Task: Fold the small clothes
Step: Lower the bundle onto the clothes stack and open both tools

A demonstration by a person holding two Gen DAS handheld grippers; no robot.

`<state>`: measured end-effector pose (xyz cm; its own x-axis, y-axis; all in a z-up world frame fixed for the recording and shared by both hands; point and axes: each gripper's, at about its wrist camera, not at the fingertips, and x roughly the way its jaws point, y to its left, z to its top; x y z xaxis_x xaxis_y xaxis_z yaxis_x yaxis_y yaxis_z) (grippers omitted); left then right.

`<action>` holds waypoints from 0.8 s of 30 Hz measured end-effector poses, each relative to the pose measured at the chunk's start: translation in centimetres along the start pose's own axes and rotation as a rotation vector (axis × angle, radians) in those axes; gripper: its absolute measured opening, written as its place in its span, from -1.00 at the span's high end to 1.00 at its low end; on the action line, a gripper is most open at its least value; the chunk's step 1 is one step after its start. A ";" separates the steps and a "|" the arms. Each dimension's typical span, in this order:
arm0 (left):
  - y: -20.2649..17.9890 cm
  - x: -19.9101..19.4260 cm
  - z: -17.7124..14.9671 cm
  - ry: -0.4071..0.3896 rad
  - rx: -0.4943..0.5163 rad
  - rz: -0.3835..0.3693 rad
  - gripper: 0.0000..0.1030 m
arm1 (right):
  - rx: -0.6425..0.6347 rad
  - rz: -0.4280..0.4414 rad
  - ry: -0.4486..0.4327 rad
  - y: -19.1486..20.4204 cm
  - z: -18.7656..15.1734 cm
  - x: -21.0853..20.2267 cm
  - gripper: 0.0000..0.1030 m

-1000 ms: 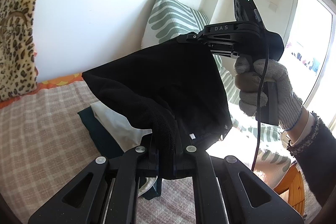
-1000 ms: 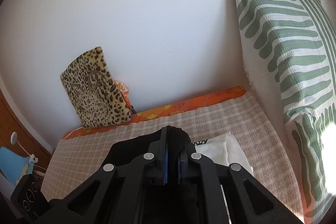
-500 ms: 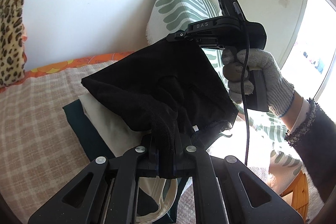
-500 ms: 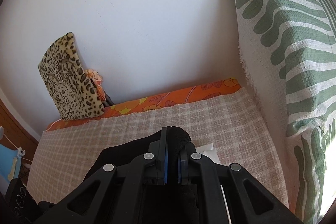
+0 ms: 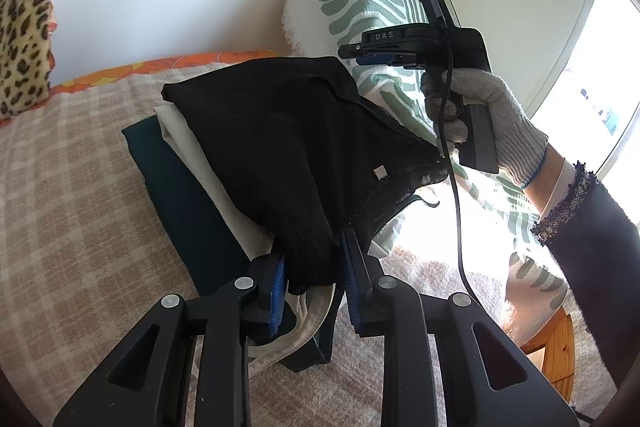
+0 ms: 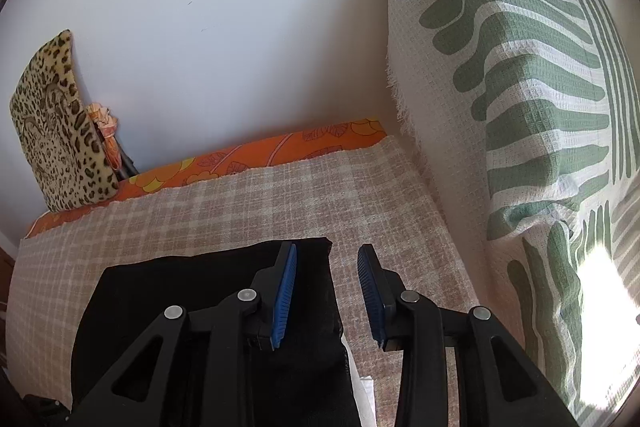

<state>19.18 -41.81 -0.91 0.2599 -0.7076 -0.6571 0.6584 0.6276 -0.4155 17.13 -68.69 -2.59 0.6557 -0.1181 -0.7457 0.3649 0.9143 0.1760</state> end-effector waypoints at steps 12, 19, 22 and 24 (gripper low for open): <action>0.2 -3.0 2.6 -0.097 0.060 0.092 0.55 | -0.145 0.151 -0.053 6.1 -1.8 -1.1 0.39; 0.5 -3.3 1.9 -0.086 0.066 0.115 0.55 | -0.169 0.118 0.052 6.4 -5.1 3.9 0.39; 0.6 -3.5 1.8 -0.082 0.067 0.127 0.55 | -0.136 0.132 0.051 5.7 -5.1 3.8 0.39; 0.5 -3.7 1.8 -0.087 0.069 0.134 0.55 | -0.121 0.131 0.035 5.6 -4.7 3.0 0.39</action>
<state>19.77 -39.44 2.46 0.4067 -0.6465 -0.6455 0.6599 0.6965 -0.2818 18.00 -62.14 -6.87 0.6683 0.0164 -0.7437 0.1944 0.9612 0.1959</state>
